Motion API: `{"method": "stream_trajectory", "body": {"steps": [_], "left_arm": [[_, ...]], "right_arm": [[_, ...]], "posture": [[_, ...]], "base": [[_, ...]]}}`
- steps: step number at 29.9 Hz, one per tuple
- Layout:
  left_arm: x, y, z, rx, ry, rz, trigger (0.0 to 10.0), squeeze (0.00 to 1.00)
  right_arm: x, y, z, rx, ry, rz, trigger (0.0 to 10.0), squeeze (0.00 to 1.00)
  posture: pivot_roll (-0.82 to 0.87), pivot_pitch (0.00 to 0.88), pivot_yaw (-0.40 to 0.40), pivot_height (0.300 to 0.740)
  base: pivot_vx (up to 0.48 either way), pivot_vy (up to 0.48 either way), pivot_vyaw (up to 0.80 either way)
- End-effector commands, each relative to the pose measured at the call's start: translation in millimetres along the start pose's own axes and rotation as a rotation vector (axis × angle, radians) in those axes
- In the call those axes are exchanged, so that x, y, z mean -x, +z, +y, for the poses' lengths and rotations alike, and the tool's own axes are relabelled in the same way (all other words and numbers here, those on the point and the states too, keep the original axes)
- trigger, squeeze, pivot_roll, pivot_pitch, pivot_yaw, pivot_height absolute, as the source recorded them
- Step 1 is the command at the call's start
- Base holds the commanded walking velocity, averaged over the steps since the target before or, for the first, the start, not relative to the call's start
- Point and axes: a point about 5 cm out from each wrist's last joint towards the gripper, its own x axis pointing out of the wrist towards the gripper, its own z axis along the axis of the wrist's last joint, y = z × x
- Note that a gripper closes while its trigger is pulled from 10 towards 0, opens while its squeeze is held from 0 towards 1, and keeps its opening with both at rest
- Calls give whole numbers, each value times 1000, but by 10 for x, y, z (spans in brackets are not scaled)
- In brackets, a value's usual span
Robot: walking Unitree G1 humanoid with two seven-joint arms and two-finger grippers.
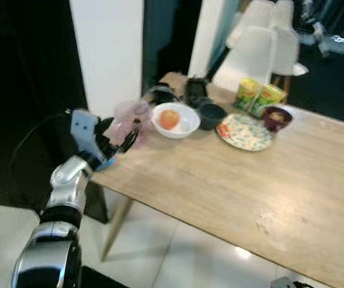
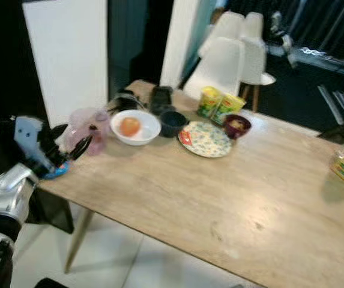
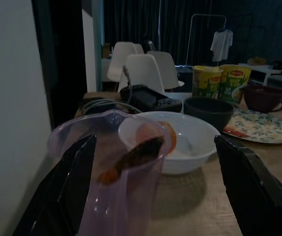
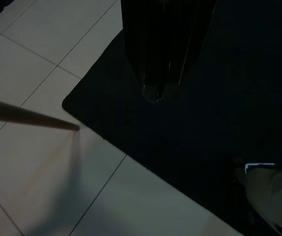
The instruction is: Restocking fridge
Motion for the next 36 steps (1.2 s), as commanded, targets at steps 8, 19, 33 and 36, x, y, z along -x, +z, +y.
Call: {"method": "stream_trajectory", "body": {"steps": [8, 19, 33, 36], "left_arm": [[41, -38, 33, -59, 37, 43, 10000, 0], [164, -184, 89, -57, 91, 119, 10000, 0], [115, -167, 84, -72, 73, 126, 10000, 0], [133, -152, 129, -80, 86, 133, 10000, 0]], "right_arm": [[10, 48, -70, -11, -15, -12, 10000, 0], [10, 48, -70, -2, -10, -14, 10000, 0], [24, -16, -116, 25, -16, 6, 10000, 0], [29, -39, -125, 32, -13, 13, 10000, 0]], "posture": [[31, 0, -141, 740], [31, 0, -147, 740], [-1, 0, -165, 740], [0, 0, -168, 740]], "base": [[0, 0, 0], [0, 0, 0], [0, 0, 0], [0, 0, 0]]}}
